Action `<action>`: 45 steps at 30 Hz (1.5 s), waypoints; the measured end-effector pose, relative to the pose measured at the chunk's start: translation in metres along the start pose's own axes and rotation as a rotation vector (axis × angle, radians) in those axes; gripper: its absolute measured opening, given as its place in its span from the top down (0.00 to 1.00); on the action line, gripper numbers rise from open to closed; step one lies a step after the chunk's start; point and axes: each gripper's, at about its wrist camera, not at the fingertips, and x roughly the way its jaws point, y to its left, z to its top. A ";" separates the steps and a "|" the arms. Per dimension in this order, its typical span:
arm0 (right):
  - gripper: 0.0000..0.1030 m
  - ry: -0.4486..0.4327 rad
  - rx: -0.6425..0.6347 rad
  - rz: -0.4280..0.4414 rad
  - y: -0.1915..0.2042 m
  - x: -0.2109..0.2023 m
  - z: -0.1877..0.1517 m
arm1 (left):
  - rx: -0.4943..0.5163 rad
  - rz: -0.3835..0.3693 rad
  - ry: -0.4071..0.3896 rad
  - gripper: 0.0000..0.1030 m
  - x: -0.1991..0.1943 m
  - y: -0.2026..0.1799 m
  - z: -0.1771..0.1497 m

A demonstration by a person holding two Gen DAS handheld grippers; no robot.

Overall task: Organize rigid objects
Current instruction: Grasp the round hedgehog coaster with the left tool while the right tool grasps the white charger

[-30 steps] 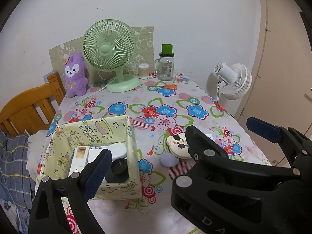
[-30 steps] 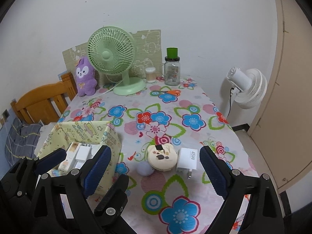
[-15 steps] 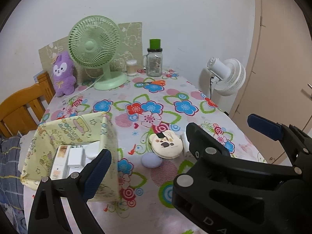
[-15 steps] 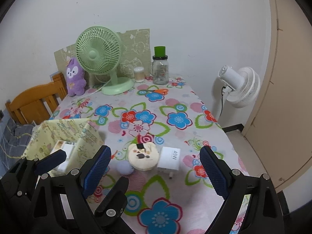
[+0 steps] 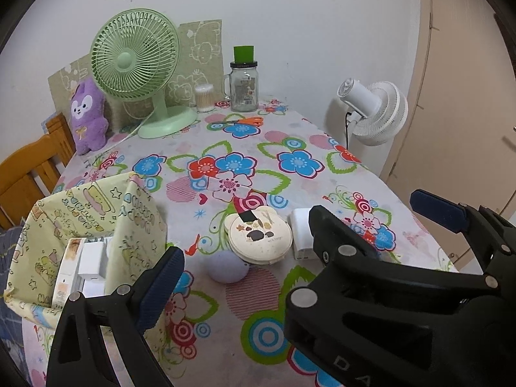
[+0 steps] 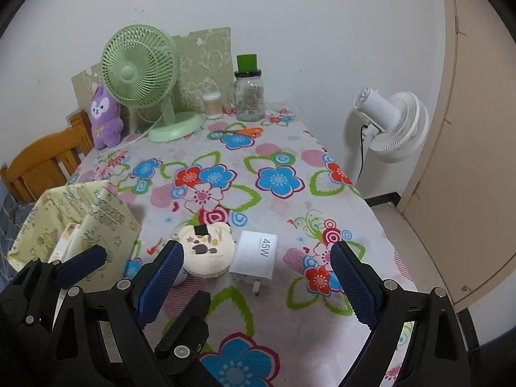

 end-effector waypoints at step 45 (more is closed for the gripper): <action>0.45 0.171 0.073 0.044 -0.010 0.111 -0.014 | -0.079 0.041 0.155 0.05 0.096 0.014 -0.010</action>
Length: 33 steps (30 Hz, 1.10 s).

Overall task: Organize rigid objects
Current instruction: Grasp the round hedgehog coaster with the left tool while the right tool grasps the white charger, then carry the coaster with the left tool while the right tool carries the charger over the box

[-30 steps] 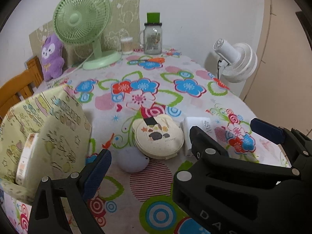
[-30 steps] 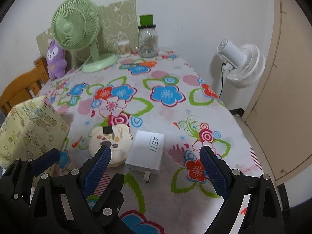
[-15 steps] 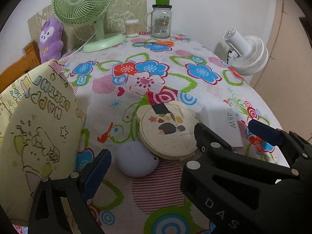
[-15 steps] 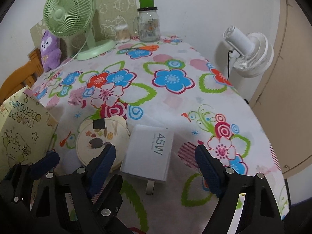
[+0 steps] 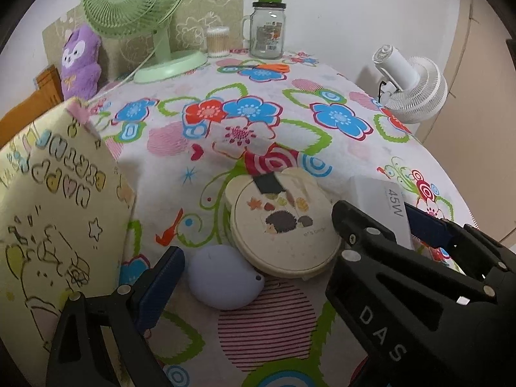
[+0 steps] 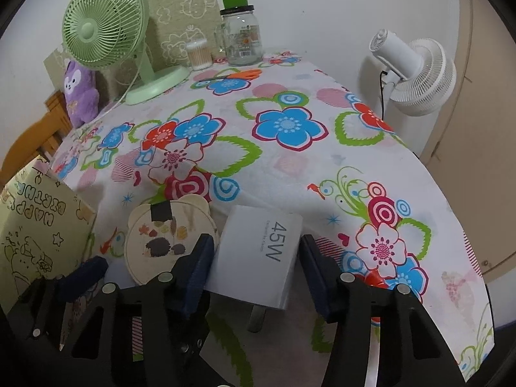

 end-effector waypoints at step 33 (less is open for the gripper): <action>0.50 0.009 0.068 -0.110 -0.019 0.007 0.010 | 0.066 -0.024 -0.021 0.19 0.014 -0.014 0.017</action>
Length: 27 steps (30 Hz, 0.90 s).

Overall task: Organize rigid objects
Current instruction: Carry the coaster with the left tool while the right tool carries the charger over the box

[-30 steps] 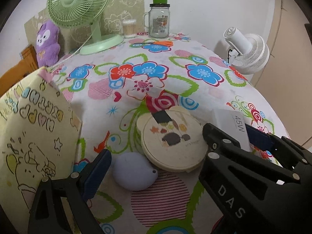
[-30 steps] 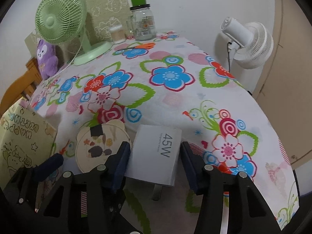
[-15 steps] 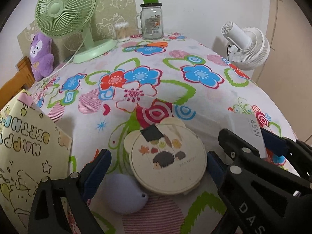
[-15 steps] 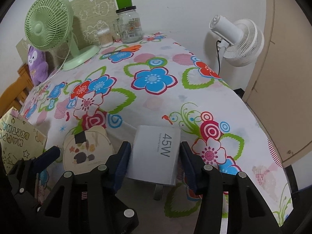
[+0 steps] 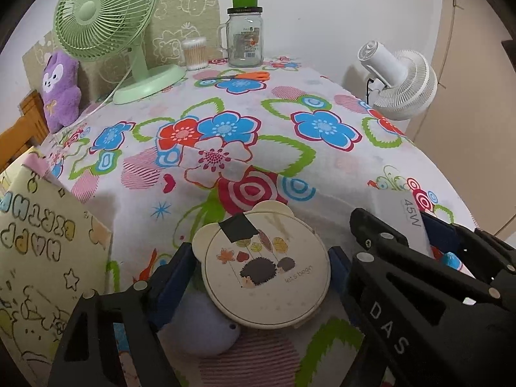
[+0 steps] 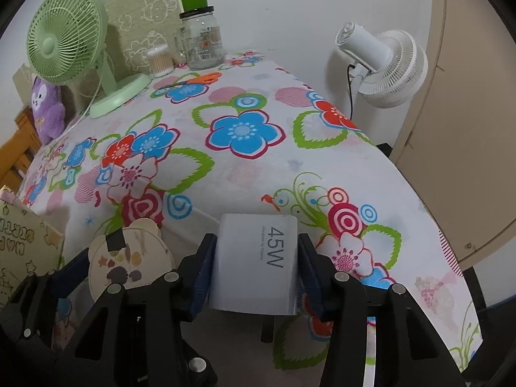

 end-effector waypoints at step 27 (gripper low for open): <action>0.51 -0.083 -0.032 0.047 0.021 -0.082 -0.015 | -0.008 -0.007 -0.085 0.19 -0.080 0.010 -0.015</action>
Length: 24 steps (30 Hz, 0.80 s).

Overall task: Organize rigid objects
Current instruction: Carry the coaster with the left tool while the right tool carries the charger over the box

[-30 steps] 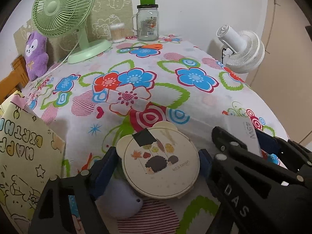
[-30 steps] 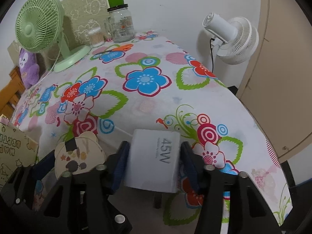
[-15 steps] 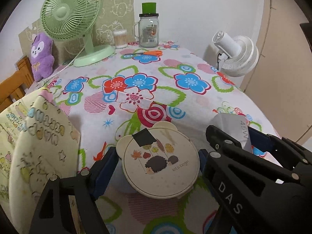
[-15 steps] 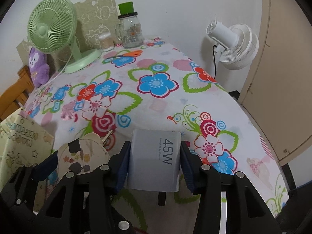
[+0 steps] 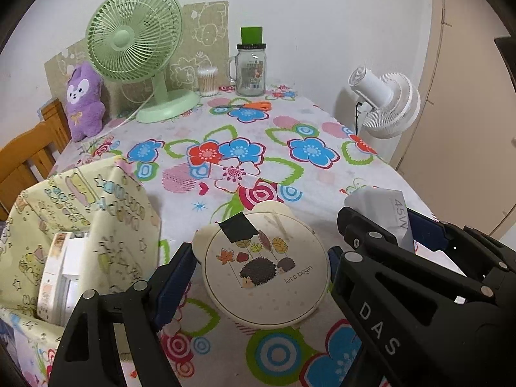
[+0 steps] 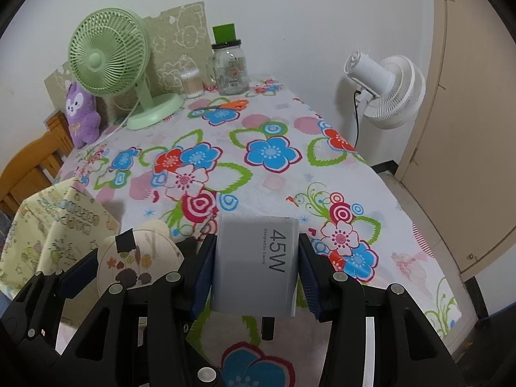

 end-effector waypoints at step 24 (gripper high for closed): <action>0.51 -0.059 -0.037 0.008 0.033 -0.071 -0.004 | -0.015 -0.022 -0.063 0.19 -0.071 0.021 -0.005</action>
